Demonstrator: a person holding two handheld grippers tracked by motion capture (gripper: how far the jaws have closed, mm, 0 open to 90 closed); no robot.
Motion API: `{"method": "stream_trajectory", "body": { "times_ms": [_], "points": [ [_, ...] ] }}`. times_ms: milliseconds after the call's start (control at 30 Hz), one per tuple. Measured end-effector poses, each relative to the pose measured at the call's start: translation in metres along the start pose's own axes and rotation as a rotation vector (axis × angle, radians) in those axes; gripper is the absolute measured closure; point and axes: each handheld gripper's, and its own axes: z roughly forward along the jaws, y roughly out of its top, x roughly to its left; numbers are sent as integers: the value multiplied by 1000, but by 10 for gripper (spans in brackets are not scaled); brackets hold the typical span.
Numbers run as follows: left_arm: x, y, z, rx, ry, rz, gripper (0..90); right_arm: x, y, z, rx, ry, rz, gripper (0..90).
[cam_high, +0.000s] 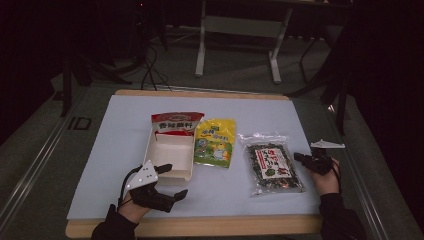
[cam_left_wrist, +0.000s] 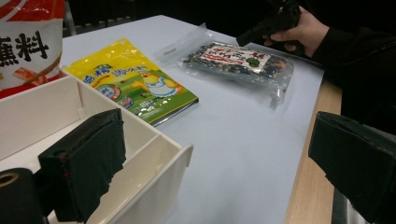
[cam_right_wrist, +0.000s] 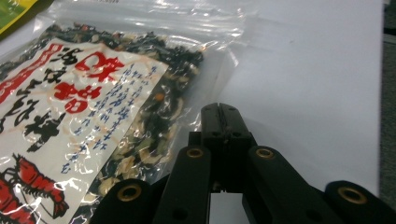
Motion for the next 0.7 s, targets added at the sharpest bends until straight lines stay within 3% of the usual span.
{"method": "stream_trajectory", "body": {
  "times_ms": [500, 700],
  "points": [
    [-4, 0, 5, 24, -37, 10, 54, 17, -3, 3, 52, 34, -32, 900],
    [-8, 2, 9, 40, -55, 11, 54, 23, -5, -3, 37, 71, -46, 900]
  ]
}}
